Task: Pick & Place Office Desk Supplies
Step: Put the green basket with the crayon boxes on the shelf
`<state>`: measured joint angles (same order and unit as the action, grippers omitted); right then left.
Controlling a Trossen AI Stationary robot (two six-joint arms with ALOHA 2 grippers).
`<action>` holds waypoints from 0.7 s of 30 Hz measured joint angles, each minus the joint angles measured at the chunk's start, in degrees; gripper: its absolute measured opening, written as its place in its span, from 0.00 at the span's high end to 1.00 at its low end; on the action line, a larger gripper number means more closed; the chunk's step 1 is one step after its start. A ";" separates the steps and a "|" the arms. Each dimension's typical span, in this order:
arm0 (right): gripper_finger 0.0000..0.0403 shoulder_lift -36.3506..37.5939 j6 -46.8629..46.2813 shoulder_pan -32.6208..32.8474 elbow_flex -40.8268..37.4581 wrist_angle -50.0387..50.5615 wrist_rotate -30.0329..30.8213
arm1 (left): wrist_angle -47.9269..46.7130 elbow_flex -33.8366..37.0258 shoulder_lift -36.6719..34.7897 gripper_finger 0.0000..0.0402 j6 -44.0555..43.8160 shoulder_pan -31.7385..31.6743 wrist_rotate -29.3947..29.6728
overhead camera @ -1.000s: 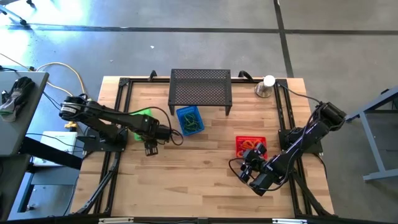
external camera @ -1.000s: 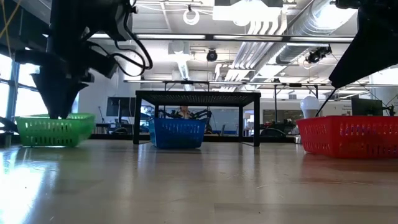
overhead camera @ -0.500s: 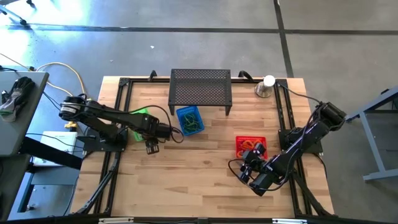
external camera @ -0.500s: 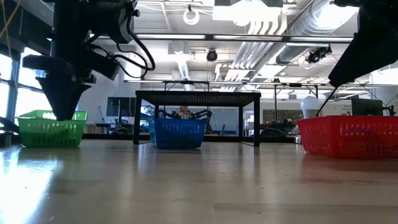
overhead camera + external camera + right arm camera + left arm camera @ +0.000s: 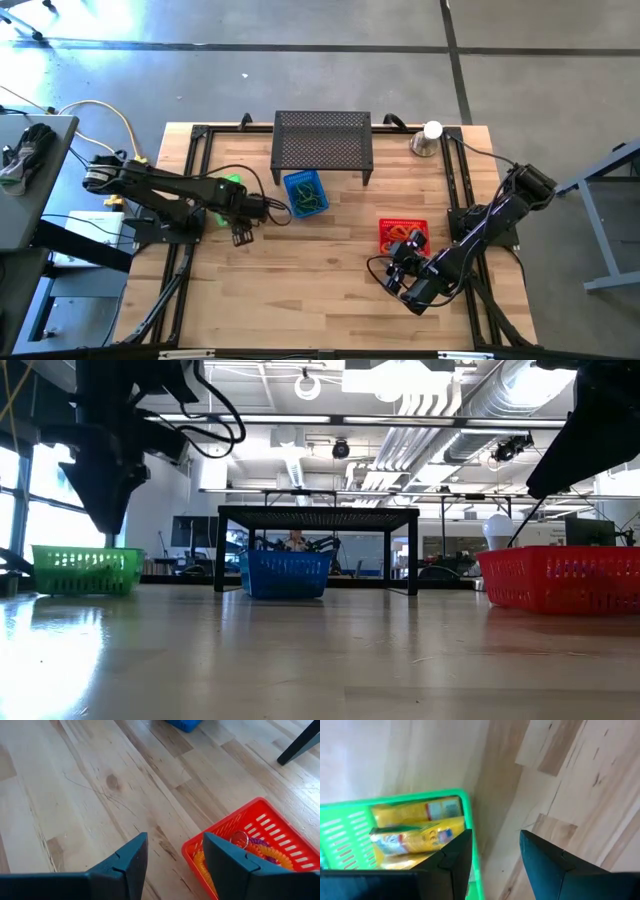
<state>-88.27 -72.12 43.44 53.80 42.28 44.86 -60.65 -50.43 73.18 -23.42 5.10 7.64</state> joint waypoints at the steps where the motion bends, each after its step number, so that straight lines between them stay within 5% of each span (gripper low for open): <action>1: 0.56 0.00 0.02 0.00 0.00 0.00 0.00 | -0.84 0.00 -0.61 0.61 0.04 0.00 0.67; 4: 0.56 0.00 0.27 0.00 0.00 -0.15 0.00 | -2.01 0.00 -1.74 0.61 -1.08 -0.60 3.41; 21: 0.56 -0.02 0.98 0.02 -0.02 -0.98 -0.01 | 6.17 7.89 -1.30 0.61 -1.05 -8.40 -2.14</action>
<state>-88.29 -71.14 43.46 53.78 41.30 44.85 -54.48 -42.55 71.88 -24.47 -3.29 5.51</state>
